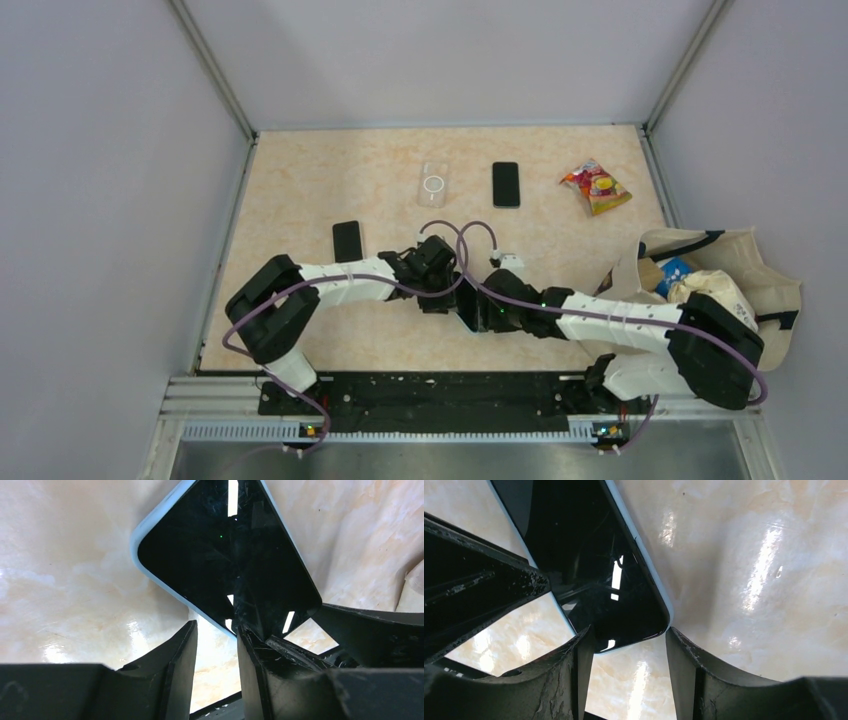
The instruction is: Put the phone into the phone case
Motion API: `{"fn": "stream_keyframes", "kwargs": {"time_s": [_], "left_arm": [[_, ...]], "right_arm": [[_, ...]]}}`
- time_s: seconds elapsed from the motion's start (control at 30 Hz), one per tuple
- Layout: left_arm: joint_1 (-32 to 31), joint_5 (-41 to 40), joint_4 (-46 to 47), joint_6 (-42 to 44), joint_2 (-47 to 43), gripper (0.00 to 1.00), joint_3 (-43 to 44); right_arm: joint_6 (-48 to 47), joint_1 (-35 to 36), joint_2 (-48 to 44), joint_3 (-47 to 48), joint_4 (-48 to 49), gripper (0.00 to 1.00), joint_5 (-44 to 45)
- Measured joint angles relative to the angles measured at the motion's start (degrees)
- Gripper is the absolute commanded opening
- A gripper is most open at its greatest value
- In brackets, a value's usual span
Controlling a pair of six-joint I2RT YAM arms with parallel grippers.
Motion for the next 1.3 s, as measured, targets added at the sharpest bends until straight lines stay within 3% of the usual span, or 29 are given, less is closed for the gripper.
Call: {"fn": "stream_keyframes", "kwargs": {"time_s": [0.47,0.8,1.3], "left_arm": [[5.25,-1.86,-2.38,1.88,-7.21,0.42,-3.37],[1.51,-0.28,-2.12,1.14,-7.82,0.4,-5.07],[0.26,0.55,0.42,-0.83,-6.75,0.4,-5.84]], "right_arm": [[1.25,5.05,3.96,3.15,0.66,0.55,-7.08],[-2.21,-5.7,-5.51,2.21,-6.51,0.53,-6.8],[-11.45,-8.68,3.15,2.8,0.68,0.52,-13.18]]}}
